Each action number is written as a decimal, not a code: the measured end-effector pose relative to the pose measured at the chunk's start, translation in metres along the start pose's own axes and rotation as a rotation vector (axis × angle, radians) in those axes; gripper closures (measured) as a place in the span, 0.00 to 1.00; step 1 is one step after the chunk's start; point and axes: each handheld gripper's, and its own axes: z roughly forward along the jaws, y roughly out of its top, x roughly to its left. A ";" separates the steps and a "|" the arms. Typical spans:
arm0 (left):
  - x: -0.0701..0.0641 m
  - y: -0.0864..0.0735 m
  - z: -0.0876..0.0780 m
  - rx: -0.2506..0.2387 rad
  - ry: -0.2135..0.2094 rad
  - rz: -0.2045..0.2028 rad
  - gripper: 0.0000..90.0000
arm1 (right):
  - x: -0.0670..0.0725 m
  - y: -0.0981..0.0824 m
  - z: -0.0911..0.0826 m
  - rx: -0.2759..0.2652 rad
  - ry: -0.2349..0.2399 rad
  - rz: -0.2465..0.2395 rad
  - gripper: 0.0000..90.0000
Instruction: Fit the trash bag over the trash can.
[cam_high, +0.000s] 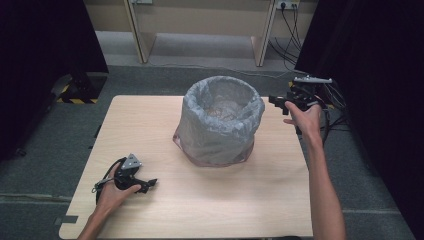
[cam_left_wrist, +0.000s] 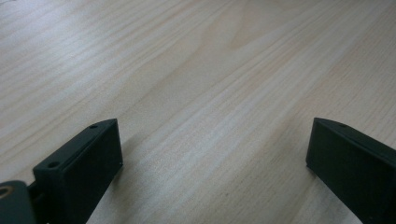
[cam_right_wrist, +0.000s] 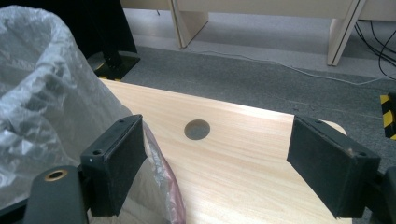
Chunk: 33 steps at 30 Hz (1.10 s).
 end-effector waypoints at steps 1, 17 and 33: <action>0.000 0.000 0.000 0.000 0.000 0.000 0.03 | 0.001 -0.002 0.001 0.001 0.000 -0.003 0.21; 0.000 0.000 0.000 0.000 0.000 -0.001 0.03 | -0.009 -0.031 0.009 0.010 -0.012 0.013 0.22; 0.000 0.000 0.000 0.004 0.000 -0.002 0.02 | -0.012 -0.058 0.013 0.012 -0.020 0.022 0.22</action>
